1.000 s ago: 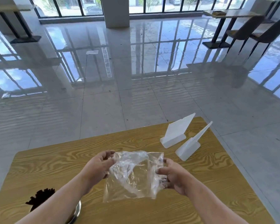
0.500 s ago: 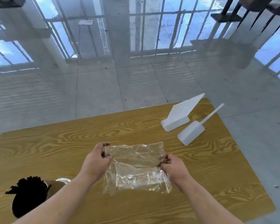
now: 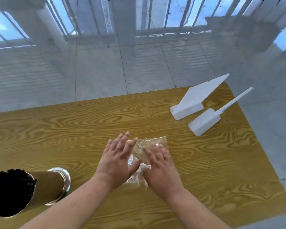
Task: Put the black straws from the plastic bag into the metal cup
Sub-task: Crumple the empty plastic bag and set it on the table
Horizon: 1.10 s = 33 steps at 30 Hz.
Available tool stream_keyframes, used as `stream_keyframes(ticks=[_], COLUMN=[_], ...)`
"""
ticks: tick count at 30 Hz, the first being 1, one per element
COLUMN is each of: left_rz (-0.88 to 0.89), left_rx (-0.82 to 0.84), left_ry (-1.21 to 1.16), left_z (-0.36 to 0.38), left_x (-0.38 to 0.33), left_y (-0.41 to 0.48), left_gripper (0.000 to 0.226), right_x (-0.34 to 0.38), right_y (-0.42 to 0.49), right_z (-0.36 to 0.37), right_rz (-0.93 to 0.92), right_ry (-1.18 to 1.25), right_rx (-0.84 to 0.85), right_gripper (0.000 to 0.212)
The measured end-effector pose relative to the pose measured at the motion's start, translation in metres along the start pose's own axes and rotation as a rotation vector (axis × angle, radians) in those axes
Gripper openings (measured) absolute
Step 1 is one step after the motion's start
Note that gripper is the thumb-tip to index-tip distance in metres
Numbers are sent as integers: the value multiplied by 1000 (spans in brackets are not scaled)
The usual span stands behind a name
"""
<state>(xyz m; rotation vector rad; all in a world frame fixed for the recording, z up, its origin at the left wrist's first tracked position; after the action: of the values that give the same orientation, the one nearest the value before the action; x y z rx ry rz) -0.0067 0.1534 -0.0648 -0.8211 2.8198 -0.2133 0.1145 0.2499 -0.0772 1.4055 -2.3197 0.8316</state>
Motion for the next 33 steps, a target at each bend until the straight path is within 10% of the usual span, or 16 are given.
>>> stream_keyframes(ticks=[7,33], left_rz=[-6,10], left_rx=[163,-52], left_ry=[101,137], left_z=[62,94], left_x=[9,14], left_y=[-6,0], left_gripper=[84,74], right_x=[-20,-40], right_y=[20,32], right_z=[44,64], right_rz=[3,-84], right_ry=[-179,-295], right_rx=[76,-104], right_gripper=[74,80])
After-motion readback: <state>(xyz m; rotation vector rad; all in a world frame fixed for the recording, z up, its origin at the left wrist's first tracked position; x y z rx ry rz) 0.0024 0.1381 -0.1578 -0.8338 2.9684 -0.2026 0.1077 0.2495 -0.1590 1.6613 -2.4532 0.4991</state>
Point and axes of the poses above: each hand's wrist, its own y-axis towards the middle knuckle, its own z-axis out of the palm, x = y × z, the point moved 9 cm from there along y, towards the middle knuckle, and after that the axes turned 8 degrees about y, right-handed, at the moved point
